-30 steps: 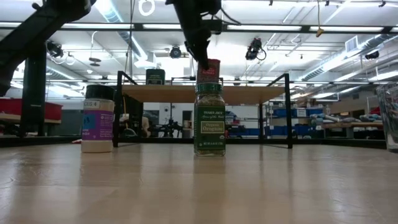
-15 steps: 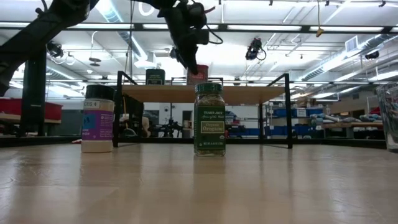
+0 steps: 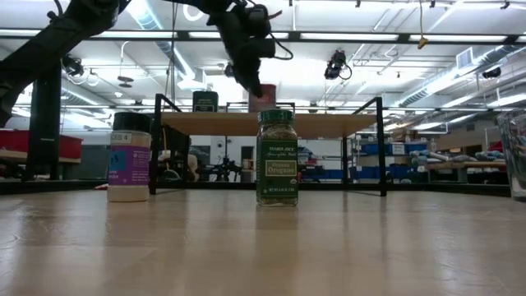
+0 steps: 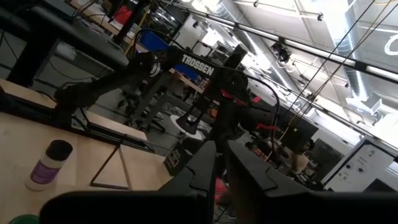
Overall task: Shelf spices
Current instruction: Put the red seasoning can on the shelf
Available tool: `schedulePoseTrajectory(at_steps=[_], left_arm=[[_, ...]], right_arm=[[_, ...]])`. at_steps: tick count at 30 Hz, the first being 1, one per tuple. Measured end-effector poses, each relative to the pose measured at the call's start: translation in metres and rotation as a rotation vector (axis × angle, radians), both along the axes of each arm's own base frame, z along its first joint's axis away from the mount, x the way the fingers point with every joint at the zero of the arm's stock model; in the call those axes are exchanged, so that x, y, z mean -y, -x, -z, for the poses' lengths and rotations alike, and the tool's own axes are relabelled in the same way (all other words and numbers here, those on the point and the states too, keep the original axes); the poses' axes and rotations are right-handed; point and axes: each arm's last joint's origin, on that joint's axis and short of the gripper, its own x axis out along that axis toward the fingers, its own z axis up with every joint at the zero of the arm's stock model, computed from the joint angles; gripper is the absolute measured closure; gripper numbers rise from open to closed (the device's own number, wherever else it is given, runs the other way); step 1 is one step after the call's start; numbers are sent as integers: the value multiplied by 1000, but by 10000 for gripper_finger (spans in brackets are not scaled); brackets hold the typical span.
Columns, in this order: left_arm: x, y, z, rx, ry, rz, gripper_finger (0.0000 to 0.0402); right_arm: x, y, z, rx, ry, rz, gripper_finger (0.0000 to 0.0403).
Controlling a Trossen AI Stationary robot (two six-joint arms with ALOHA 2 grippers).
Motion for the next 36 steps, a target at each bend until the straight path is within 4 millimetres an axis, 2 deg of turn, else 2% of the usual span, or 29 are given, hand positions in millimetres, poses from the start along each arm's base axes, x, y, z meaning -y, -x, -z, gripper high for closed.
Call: schedulePoseTrajectory(at_steps=[3,10,14,18,23,26,28,31,33,36], left_arm=[[8,-6,-10,69,-36,13,197],[41,-26,-37,242,-156,36,197],[64,-19,-66,310,-271,5,197],[84,10,-107,432,-313,-33,197],[104,69,-158,560,-385,-89,197],[112,103,-176,584,-407,-115,197],[115,117,-179,568,-406,-128,197],[111,121,-167,473,-371,-139,197],[106,117,-152,384,-333,-141,197],[98,101,-123,285,-281,-109,197]], right_arm=[[0,0,0,0,-1,0,364],[0,0,1,-9,4,5,364],[0,0,1,-11,5,6,364],[0,0,1,-11,4,6,364],[0,0,1,-11,4,6,364],[0,0,1,-10,4,5,364],[0,0,1,-10,5,5,364],[0,0,1,-10,4,5,364],[0,0,1,-10,4,5,364],[0,0,1,-10,4,5,364]])
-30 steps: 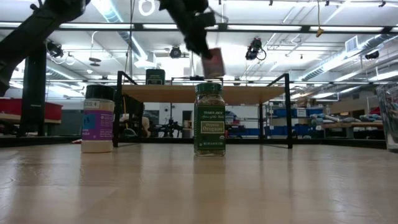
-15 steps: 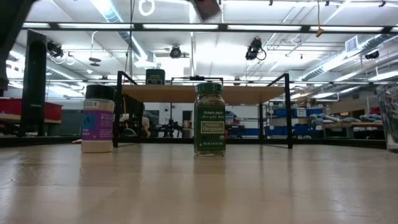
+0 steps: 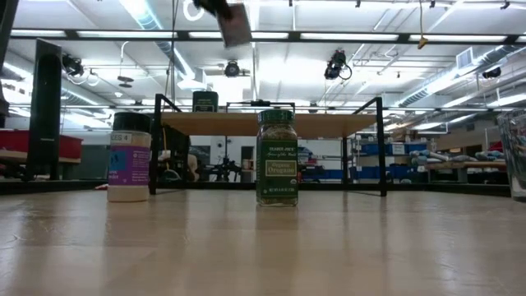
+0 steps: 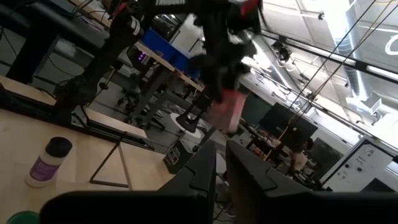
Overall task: Shelf spices
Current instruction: Put the red seasoning can on the shelf
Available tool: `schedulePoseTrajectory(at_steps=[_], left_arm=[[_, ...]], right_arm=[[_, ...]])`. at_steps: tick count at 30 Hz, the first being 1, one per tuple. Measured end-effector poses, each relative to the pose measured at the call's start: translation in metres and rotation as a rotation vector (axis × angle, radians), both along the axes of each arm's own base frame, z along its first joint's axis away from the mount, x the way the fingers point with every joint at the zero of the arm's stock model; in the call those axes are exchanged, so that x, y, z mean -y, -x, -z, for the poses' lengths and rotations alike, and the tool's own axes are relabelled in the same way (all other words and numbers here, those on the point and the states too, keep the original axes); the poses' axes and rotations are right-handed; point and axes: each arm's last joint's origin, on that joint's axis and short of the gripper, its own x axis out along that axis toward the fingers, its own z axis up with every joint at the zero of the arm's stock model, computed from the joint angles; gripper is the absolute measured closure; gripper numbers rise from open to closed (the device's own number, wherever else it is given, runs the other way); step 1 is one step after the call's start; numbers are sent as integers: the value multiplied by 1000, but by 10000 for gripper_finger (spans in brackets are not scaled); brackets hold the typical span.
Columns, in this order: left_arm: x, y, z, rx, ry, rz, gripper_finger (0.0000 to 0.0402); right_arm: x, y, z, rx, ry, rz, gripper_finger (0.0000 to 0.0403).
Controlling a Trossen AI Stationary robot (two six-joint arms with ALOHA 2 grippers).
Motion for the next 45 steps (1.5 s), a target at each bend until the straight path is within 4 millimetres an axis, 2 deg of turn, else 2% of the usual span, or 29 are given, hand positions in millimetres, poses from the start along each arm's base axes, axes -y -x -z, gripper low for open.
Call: schedulePoseTrajectory(at_steps=[5,16,22,29,39,45], left_arm=[[-13,-22,43,-93,13,47,197],[-37,-43,100,-217,161,64,197],[-44,-55,114,-252,150,90,197],[-60,-56,126,-282,178,68,197],[-74,-48,125,-253,187,74,197],[-74,-48,125,-251,191,84,197]], right_arm=[[0,0,0,4,-7,-1,364],[1,0,0,9,-14,1,364],[1,0,0,9,-13,1,364],[1,0,0,9,-14,1,364],[1,0,0,8,-13,1,364],[1,0,0,9,-14,0,364]])
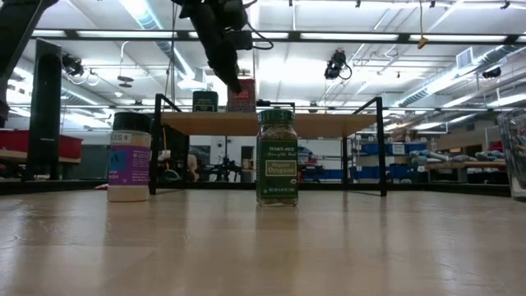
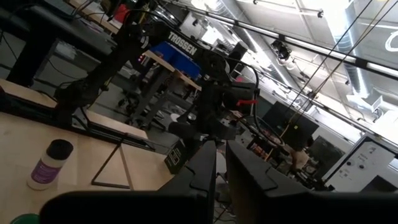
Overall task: Shelf spices
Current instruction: Put the red seasoning can on the shelf
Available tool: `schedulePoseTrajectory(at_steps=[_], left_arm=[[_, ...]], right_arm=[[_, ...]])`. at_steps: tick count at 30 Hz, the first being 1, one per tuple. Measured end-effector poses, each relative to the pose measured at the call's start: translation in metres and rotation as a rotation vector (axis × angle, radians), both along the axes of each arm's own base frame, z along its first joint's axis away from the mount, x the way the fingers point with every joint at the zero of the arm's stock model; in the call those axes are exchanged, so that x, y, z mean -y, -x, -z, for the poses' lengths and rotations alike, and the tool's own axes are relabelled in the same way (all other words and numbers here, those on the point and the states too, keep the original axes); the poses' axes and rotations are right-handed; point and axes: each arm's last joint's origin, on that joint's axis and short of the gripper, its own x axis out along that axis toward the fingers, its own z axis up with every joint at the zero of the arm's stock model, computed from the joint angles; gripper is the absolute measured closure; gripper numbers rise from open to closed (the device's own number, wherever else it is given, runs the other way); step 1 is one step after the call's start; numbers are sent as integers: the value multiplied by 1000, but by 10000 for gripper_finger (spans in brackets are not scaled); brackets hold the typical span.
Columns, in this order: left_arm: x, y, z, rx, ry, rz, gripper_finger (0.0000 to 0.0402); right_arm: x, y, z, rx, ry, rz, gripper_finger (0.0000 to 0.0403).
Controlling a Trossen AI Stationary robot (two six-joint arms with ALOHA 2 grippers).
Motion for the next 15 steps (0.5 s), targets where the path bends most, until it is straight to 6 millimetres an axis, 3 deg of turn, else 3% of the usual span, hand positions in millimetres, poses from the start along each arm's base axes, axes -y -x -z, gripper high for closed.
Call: schedulePoseTrajectory(at_steps=[15], left_arm=[[-1,-1,6,-29,9,14,197]], right_arm=[[0,0,0,2,-3,-1,364]])
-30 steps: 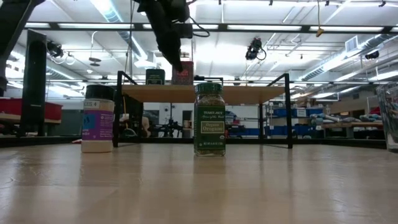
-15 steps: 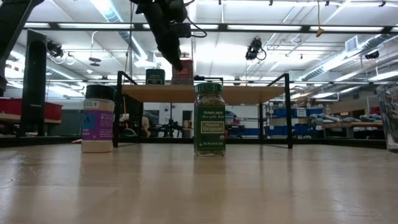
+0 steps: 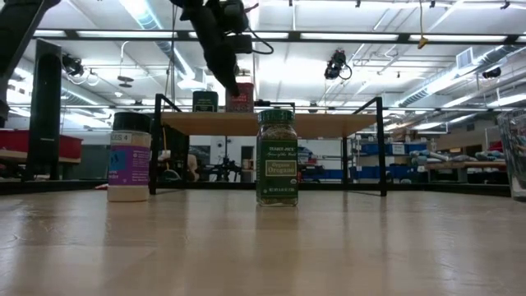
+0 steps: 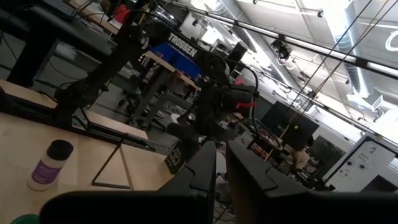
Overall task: Shelf spices
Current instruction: Put the red seasoning can on the shelf
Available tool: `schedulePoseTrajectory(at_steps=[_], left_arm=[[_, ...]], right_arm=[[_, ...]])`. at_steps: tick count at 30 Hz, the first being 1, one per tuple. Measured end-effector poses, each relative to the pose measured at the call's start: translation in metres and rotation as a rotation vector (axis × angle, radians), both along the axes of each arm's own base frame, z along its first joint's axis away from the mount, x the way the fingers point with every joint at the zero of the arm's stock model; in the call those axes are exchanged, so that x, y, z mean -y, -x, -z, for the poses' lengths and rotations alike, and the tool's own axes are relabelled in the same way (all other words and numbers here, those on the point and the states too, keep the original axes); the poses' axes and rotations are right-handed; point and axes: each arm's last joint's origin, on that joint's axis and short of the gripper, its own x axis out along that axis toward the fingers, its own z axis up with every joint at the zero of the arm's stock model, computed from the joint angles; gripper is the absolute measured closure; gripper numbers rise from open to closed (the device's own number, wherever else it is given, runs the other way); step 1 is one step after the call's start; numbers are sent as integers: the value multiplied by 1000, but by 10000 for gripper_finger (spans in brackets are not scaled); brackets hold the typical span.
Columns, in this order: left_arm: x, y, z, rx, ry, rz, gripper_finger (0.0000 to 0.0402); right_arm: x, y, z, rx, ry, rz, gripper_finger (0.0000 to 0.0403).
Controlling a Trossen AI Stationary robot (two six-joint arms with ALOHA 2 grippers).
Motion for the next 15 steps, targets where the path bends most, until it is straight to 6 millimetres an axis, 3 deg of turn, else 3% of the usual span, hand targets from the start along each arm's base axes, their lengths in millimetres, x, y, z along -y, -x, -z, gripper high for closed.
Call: schedulePoseTrajectory(at_steps=[5,15], left_arm=[[-3,-5,9,-22,15,0,197],[-4,-6,8,-10,6,0,197]], right_arm=[[0,0,0,6,2,-10,364],[0,0,0,6,2,-11,364]])
